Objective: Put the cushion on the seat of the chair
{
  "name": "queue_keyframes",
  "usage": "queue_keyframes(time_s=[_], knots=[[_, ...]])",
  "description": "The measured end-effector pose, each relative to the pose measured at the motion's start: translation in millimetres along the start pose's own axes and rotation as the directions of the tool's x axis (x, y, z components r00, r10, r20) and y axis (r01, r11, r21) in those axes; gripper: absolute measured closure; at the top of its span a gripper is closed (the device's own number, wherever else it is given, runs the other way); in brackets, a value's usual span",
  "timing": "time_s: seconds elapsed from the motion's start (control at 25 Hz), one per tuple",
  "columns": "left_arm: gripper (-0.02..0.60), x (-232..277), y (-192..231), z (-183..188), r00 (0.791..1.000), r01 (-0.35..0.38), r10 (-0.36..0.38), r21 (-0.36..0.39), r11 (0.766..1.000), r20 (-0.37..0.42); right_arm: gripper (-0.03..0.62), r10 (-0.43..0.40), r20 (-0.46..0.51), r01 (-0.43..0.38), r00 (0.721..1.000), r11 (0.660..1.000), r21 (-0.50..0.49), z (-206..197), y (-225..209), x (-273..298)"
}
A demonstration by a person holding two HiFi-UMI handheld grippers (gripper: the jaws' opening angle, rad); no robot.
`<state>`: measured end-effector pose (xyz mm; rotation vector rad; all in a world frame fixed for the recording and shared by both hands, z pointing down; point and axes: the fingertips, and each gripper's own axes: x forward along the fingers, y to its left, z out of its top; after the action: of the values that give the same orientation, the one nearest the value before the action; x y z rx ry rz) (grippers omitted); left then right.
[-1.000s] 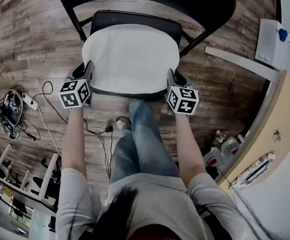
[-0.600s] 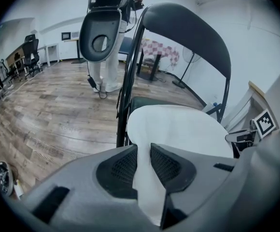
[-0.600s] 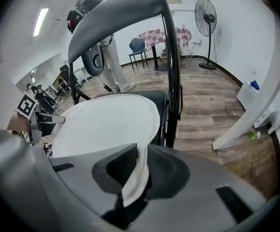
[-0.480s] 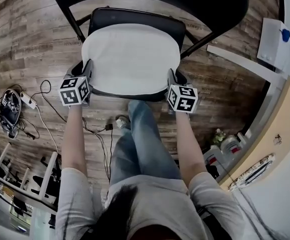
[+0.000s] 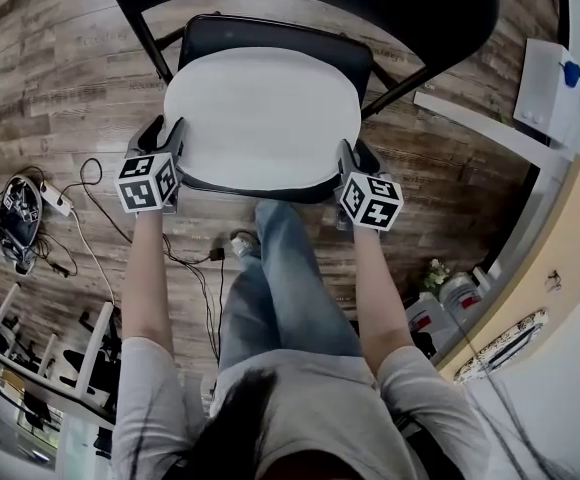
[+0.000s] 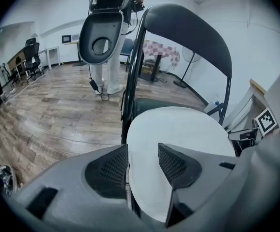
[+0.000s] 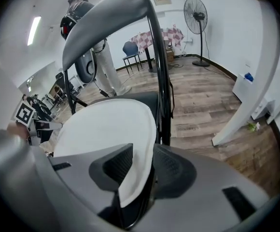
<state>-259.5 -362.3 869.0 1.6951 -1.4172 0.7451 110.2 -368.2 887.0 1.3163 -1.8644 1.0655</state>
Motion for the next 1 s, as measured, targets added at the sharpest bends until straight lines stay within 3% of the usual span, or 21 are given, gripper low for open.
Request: queue_keyframes(time_s=[0.2,0.24,0.32,0.4,0.68,1.0], knots=[[0.405,-18,1,14,0.998,-0.025,0.022,0.056,0.998,0.053,0.507,-0.012,0.061,0.017,0.998,0.996,-0.085,15,5,-20],[0.430,-23,-1,18,0.997,-0.027,0.023,0.063,0.998,0.070,0.547,-0.003,0.072,0.011,0.997,0.995,-0.098,19,10,-24],[0.545,-34,-7,26,0.994,-0.030,0.023,0.072,0.997,0.104,0.567,0.023,0.091,-0.013,0.996,0.993,-0.114,25,21,-31],[0.563,-44,-17,34,0.990,-0.016,0.006,0.072,0.997,0.140,0.572,0.050,0.109,-0.035,0.993,0.991,-0.132,32,32,-37],[0.569,-87,-52,57,0.963,0.044,-0.061,0.070,0.997,0.262,0.572,0.103,0.175,-0.062,0.979,0.973,-0.222,52,68,-67],[0.569,-152,-71,59,0.942,0.035,-0.066,0.100,0.994,0.328,0.571,0.102,0.256,-0.045,0.961,0.975,-0.220,64,91,-123]])
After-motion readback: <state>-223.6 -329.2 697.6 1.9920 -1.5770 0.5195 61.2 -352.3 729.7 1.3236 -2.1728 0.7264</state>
